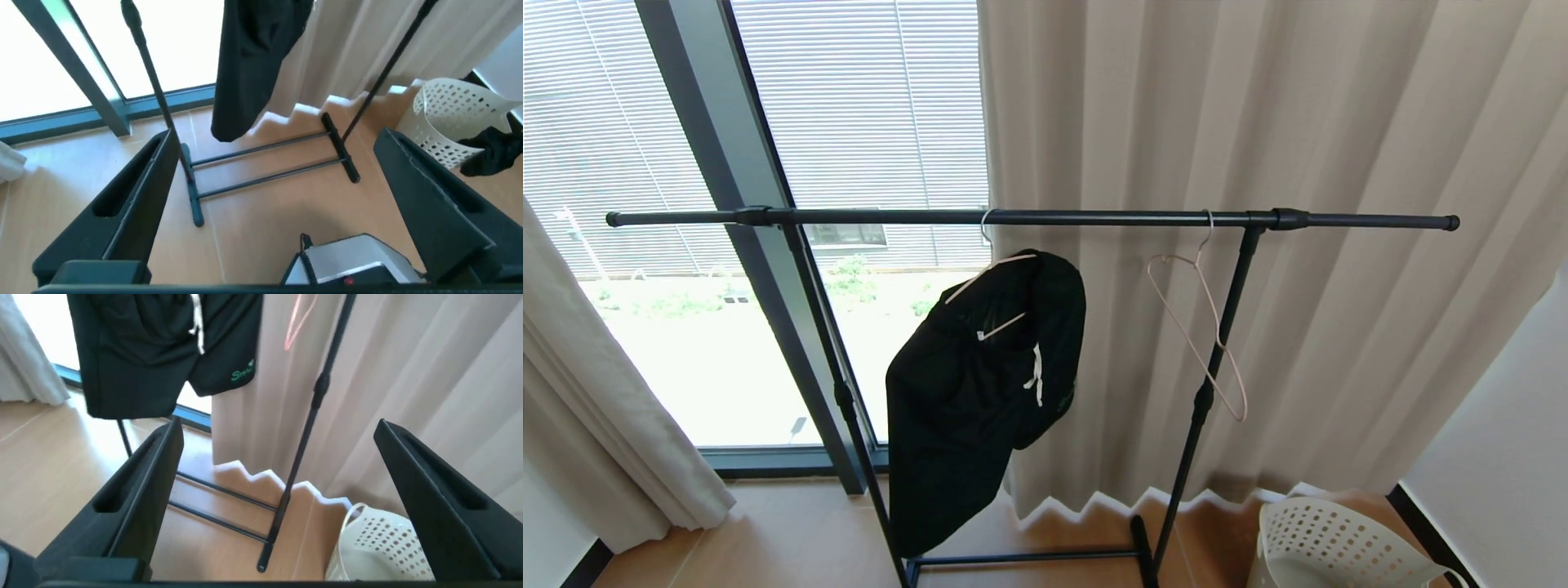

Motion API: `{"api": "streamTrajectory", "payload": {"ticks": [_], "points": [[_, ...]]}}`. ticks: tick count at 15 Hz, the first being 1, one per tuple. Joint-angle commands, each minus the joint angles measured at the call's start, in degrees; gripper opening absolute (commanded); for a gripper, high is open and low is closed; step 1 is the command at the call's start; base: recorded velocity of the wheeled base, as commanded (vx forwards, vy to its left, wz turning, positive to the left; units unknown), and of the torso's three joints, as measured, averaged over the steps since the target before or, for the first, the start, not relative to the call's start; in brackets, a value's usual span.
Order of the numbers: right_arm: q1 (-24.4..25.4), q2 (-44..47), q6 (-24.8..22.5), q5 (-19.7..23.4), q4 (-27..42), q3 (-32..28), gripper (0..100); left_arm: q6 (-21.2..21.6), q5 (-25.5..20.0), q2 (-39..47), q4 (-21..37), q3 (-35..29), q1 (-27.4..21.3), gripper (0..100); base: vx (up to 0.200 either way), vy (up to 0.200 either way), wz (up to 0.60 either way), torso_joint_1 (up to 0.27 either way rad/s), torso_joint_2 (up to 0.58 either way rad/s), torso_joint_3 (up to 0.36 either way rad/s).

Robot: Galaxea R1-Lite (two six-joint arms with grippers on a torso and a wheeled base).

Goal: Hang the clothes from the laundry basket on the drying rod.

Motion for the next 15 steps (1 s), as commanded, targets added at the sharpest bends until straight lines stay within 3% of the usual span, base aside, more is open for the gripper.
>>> {"api": "streamTrajectory", "payload": {"ticks": [1,3,4,5,6,7,8,10,12,13,15], "points": [[-3.4,-0.1,0.0,0.0,0.0,0.0,100,3.6,3.0,-3.4,0.3,0.0,1.6,100,0.000,0.000,0.00,0.000,0.00,0.000],[-4.6,-1.1,0.0,0.0,0.0,0.0,100,11.0,7.2,-7.9,2.1,0.0,6.1,100,0.000,0.000,0.00,0.000,0.00,0.000],[-6.3,-2.5,0.0,0.0,0.0,0.0,100,14.9,7.1,-12.4,2.2,0.0,13.7,100,0.000,0.000,0.00,0.000,0.00,0.000],[-6.6,-2.7,0.0,0.0,0.0,0.0,100,15.2,7.1,-12.9,2.1,0.0,15.0,100,0.000,0.000,0.00,0.000,0.00,0.000],[-8.7,-3.8,-0.1,-0.1,0.0,0.0,100,16.5,6.6,-16.8,2.1,0.0,22.9,100,0.000,0.000,0.00,0.000,0.00,0.000],[-9.4,-4.1,-0.2,-0.1,-0.1,0.0,100,16.5,5.7,-18.9,2.2,0.0,24.4,100,0.000,0.000,0.00,0.000,0.00,0.000],[-10.3,-4.4,-0.2,-0.1,-0.1,0.0,100,16.3,0.9,-24.1,2.0,0.0,23.8,100,0.000,0.000,0.00,0.000,0.00,0.000],[-12.8,-4.8,-0.3,-0.1,-0.1,0.0,100,15.8,-3.1,-29.1,2.4,0.0,23.8,100,0.000,0.000,0.00,0.000,0.00,0.000],[-15.5,-6.4,-0.3,-0.1,-0.1,0.0,100,12.8,-6.4,-29.1,4.3,0.0,23.9,100,0.000,0.000,0.00,0.000,0.00,0.000],[-17.5,-7.7,-0.3,-0.1,-0.1,0.0,100,10.0,-13.1,-29.1,6.3,0.0,23.9,100,0.000,0.000,0.00,0.000,0.00,0.000],[-19.7,-8.7,-0.3,-0.4,-0.1,0.0,100,9.7,-13.1,-29.1,6.4,0.0,23.9,100,0.000,0.000,0.00,0.000,0.00,0.000]]}}
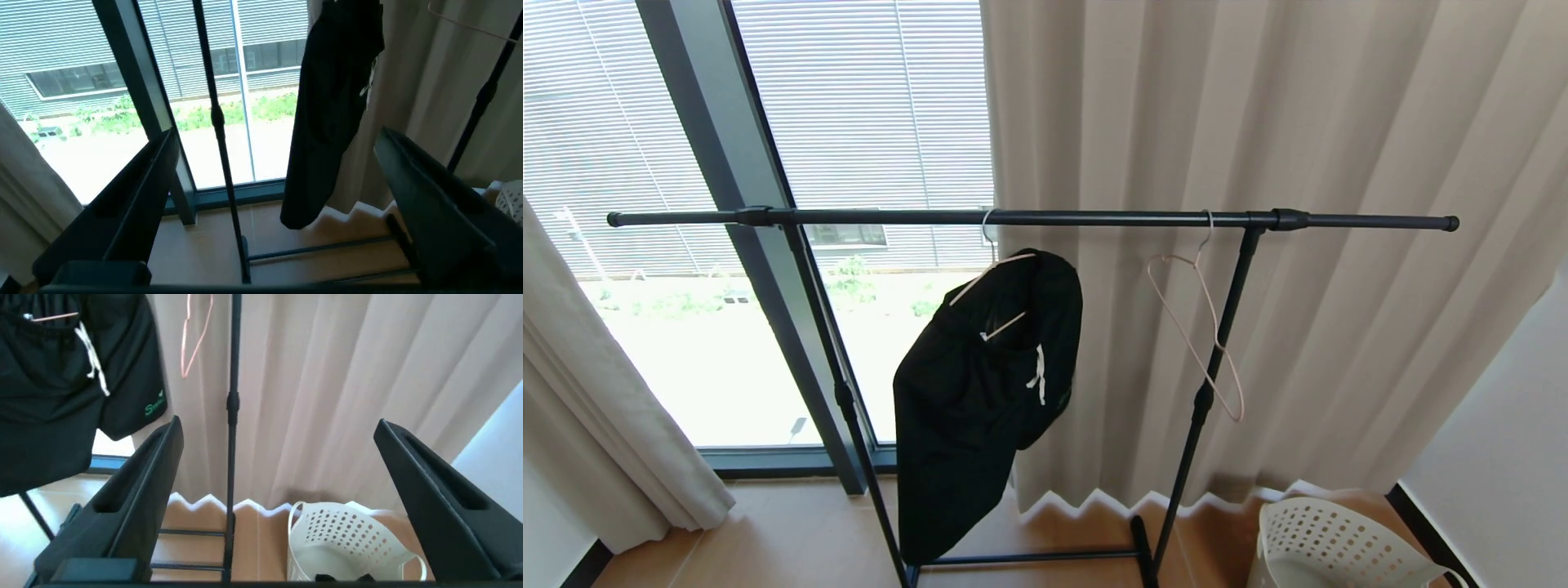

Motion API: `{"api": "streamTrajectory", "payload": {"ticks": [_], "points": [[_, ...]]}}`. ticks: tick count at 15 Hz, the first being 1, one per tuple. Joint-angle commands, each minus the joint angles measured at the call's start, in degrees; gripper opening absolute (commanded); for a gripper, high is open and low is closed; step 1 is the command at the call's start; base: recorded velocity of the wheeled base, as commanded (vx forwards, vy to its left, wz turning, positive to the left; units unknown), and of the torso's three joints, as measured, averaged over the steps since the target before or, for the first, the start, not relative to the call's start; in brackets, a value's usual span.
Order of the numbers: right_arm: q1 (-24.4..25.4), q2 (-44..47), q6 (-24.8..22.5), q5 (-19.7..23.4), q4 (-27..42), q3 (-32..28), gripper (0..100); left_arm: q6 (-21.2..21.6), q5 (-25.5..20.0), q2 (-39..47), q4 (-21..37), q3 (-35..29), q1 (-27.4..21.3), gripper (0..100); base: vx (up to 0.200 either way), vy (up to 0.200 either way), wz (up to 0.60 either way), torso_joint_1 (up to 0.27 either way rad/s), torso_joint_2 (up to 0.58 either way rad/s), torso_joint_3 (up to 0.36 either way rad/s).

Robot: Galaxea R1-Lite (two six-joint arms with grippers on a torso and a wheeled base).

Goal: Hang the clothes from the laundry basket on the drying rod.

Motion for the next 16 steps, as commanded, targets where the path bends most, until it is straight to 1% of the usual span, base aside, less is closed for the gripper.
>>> {"api": "streamTrajectory", "payload": {"ticks": [1,2,4,5,7,10,13,14,15,16], "points": [[-4.7,-1.5,-0.1,-0.1,0.0,0.0,100,-0.7,0.0,-0.9,0.0,0.0,0.1,100,0.000,0.000,0.00,0.000,0.00,0.000],[-6.4,-2.4,-0.4,-0.1,-0.1,0.0,100,-2.2,0.5,-0.9,0.0,0.0,0.1,100,0.000,0.000,0.00,0.000,0.00,0.000],[-7.1,-3.4,-0.3,-0.2,-0.1,0.0,100,-2.7,1.9,-0.9,-0.1,0.0,0.1,100,0.000,0.000,0.00,0.000,0.00,0.000],[-7.8,-4.1,-0.2,-0.2,-0.1,0.0,100,-3.5,3.7,-0.9,-0.5,0.0,0.1,100,0.000,0.000,0.00,0.000,0.00,0.000],[-8.5,-6.4,-0.5,0.1,-0.1,0.0,100,-3.6,3.8,-0.9,-0.5,0.0,0.2,100,0.000,0.000,0.00,0.000,0.00,0.000],[-8.5,-6.5,0.7,0.3,-0.7,0.0,100,-3.2,4.3,-0.9,-0.5,0.0,0.2,100,0.000,0.000,0.00,0.000,0.00,0.000],[-8.5,-6.5,0.4,0.8,-0.6,0.0,100,-2.1,4.5,-0.9,-0.5,0.0,0.2,100,0.000,0.000,0.00,0.000,0.00,0.000],[-8.5,-6.4,0.5,2.9,-0.5,0.0,100,-2.6,4.6,-0.9,-0.5,0.0,0.1,100,0.000,0.000,0.00,0.000,0.00,0.000],[-8.5,-6.5,0.6,6.9,-0.5,0.0,100,-2.8,4.4,-0.9,-0.5,0.0,0.1,100,0.000,0.000,0.00,0.000,0.00,0.000],[-8.5,-6.5,0.9,7.4,-0.7,0.0,100,-3.4,4.5,-0.9,-0.5,0.0,0.1,100,0.000,0.000,0.00,0.000,0.00,0.000]]}}
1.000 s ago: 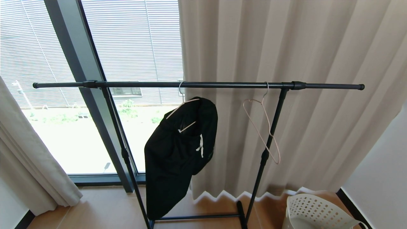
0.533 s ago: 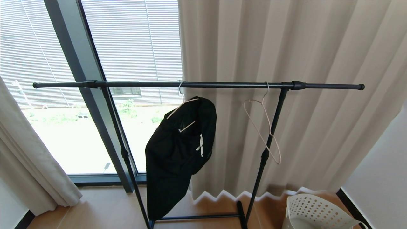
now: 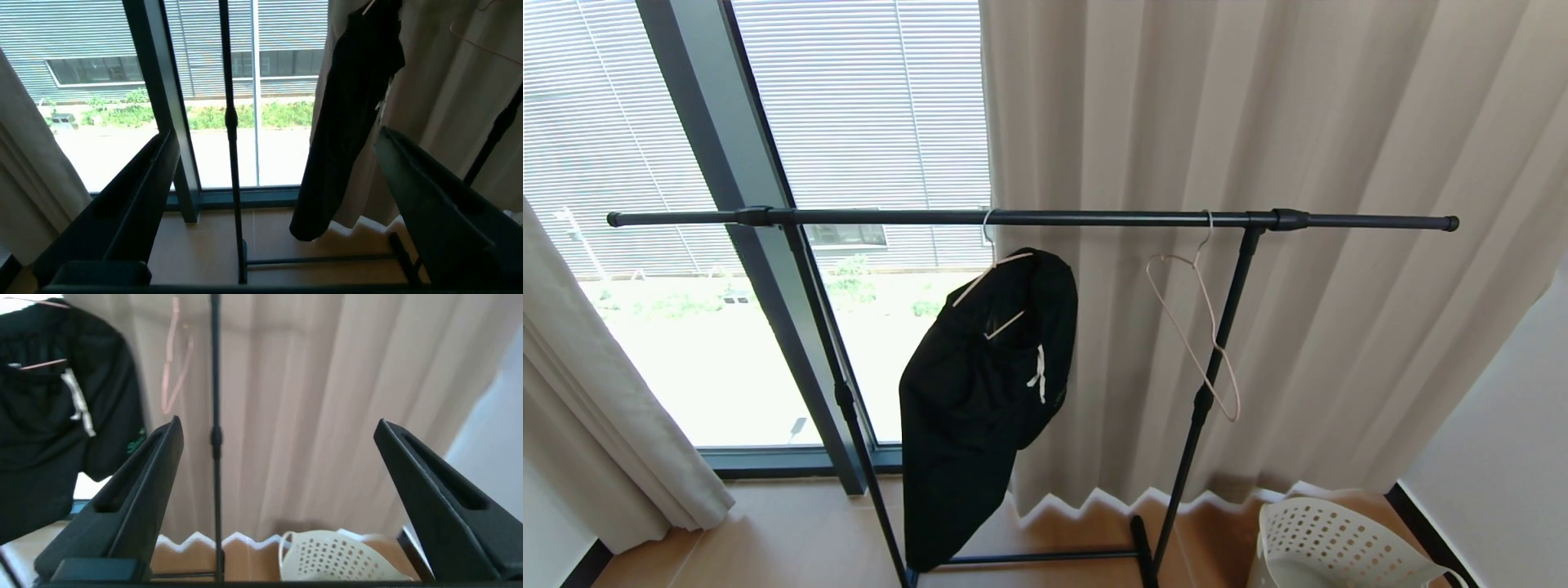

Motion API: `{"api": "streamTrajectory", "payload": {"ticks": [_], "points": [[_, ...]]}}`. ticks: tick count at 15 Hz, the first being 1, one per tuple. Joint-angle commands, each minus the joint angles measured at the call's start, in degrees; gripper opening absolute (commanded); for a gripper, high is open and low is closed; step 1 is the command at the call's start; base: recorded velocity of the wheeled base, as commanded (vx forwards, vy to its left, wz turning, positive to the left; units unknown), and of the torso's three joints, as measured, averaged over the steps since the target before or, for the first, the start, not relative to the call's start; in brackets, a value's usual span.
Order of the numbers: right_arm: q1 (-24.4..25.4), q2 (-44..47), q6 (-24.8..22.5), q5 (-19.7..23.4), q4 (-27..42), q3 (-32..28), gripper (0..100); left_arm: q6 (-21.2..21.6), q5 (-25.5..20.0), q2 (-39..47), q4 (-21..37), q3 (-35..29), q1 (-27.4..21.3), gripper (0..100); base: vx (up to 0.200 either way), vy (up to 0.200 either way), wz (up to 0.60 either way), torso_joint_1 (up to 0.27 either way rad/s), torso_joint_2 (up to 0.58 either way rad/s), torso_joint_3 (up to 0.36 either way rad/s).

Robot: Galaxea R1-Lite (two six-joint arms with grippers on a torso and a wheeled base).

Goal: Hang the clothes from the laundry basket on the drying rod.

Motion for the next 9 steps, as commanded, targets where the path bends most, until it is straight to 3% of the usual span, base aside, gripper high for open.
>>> {"api": "streamTrajectory", "payload": {"ticks": [1,9], "points": [[0.0,0.1,0.4,-0.2,-0.1,0.0,100,-0.1,0.2,0.1,0.0,0.0,0.0,100,0.000,0.000,0.00,0.000,0.00,0.000],[0.0,0.1,0.4,0.0,-0.1,0.0,100,-0.2,-0.2,0.1,0.0,0.0,0.0,100,0.000,0.000,0.00,0.000,0.00,0.000]]}}
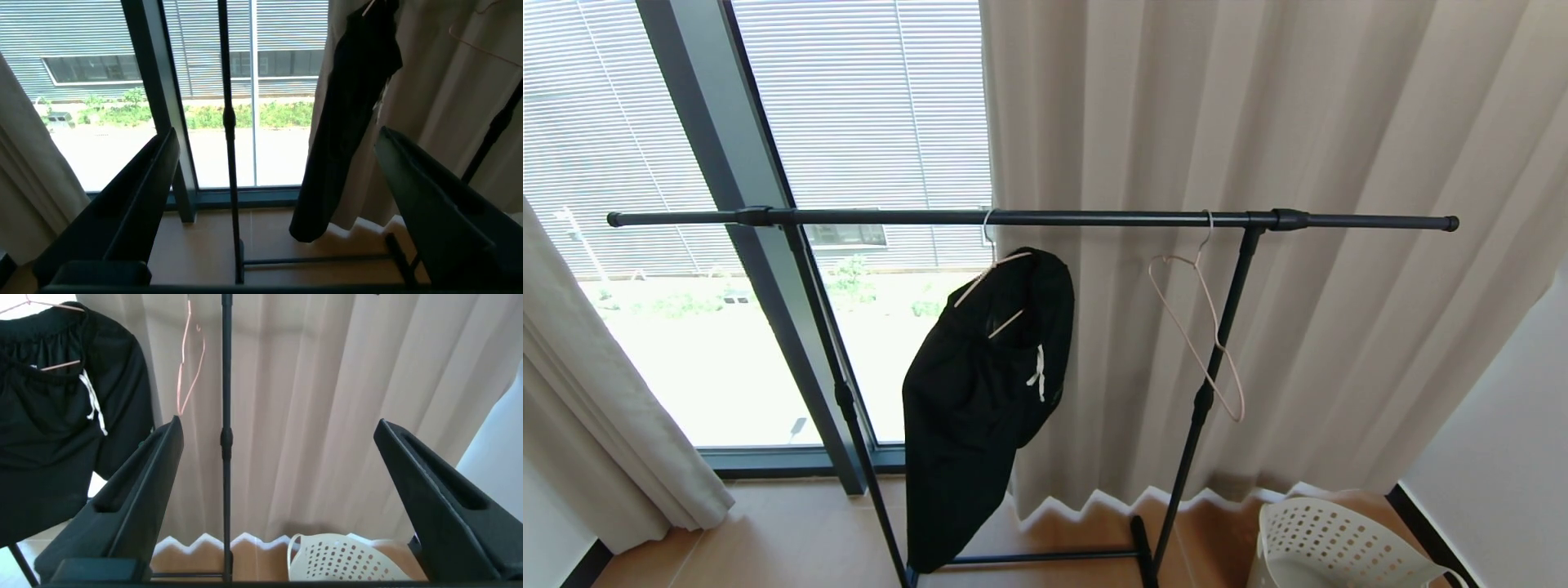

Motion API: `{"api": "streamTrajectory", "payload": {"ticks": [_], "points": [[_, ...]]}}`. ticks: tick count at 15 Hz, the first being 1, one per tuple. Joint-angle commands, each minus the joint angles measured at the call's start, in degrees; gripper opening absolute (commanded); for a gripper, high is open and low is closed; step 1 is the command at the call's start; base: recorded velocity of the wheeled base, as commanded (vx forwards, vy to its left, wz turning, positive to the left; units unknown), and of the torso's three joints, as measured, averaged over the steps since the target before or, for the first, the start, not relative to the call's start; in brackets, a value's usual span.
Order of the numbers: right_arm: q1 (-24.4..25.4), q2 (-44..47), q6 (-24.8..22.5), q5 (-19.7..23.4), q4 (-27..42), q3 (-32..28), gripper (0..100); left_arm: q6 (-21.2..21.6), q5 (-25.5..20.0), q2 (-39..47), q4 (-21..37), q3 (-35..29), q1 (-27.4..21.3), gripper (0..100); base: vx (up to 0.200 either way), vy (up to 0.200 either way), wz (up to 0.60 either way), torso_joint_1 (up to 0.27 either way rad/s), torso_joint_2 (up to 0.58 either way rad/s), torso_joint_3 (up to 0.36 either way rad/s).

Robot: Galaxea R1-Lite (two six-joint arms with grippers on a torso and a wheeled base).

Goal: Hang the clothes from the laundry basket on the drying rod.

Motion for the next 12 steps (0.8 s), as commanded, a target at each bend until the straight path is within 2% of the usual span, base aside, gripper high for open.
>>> {"api": "streamTrajectory", "payload": {"ticks": [1,12], "points": [[0.0,0.1,0.0,0.1,0.0,0.0,100,0.1,-0.2,0.1,0.0,0.0,0.0,100,0.000,0.000,0.00,0.000,0.00,0.000],[0.0,0.1,-0.1,0.1,0.0,0.0,100,-0.1,-0.5,0.1,0.1,0.0,0.0,100,0.000,0.000,0.00,0.000,0.00,0.000]]}}
